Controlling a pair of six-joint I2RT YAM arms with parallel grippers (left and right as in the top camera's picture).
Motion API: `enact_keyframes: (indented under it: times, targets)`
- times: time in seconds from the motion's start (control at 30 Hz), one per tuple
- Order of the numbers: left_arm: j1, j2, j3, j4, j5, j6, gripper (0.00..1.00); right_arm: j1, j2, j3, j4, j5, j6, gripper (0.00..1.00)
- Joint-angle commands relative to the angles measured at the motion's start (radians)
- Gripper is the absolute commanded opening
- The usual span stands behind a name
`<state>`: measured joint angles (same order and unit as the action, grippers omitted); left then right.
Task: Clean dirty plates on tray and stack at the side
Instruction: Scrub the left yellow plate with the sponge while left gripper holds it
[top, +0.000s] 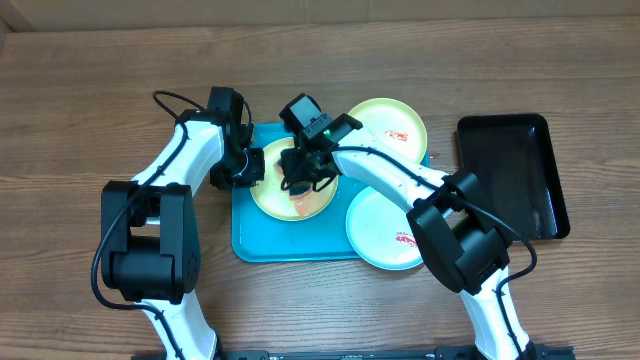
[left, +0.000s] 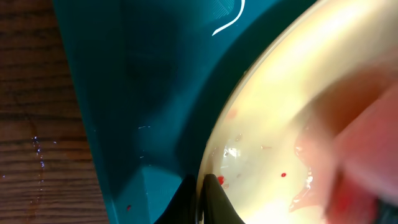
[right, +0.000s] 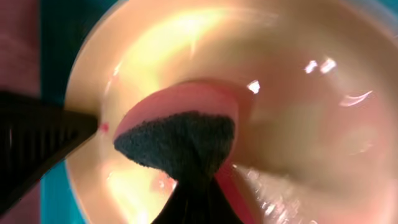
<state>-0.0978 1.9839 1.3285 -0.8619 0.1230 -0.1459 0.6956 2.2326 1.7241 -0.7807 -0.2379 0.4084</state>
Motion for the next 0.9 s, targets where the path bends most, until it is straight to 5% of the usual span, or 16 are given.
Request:
enact_keyframes:
  times: [0.0,0.2,0.43,0.53,0.67,0.87]
  targets:
    - [-0.001,0.011,0.009,-0.005,-0.019,0.019,0.04,0.003,0.005,-0.003,-0.06,-0.1,0.01,0.04]
    - [-0.001,0.011,0.009,-0.005,-0.019,0.019,0.04,0.001,0.004,-0.002,-0.214,0.204,0.009,0.04]
    - [-0.001,0.011,0.009,-0.005,-0.019,0.019,0.04,0.001,0.004,0.0,-0.178,0.482,0.005,0.04]
    - [-0.001,0.011,0.009,-0.005,-0.019,0.019,0.04,0.002,0.004,0.0,-0.106,0.439,-0.004,0.04]
    - [-0.001,0.011,0.009,-0.005,-0.019,0.019,0.04,0.002,0.004,-0.002,0.03,0.153,-0.046,0.04]
    - [-0.001,0.011,0.009,-0.005,-0.019,0.019,0.04,0.011,0.008,-0.002,0.037,-0.056,-0.034,0.04]
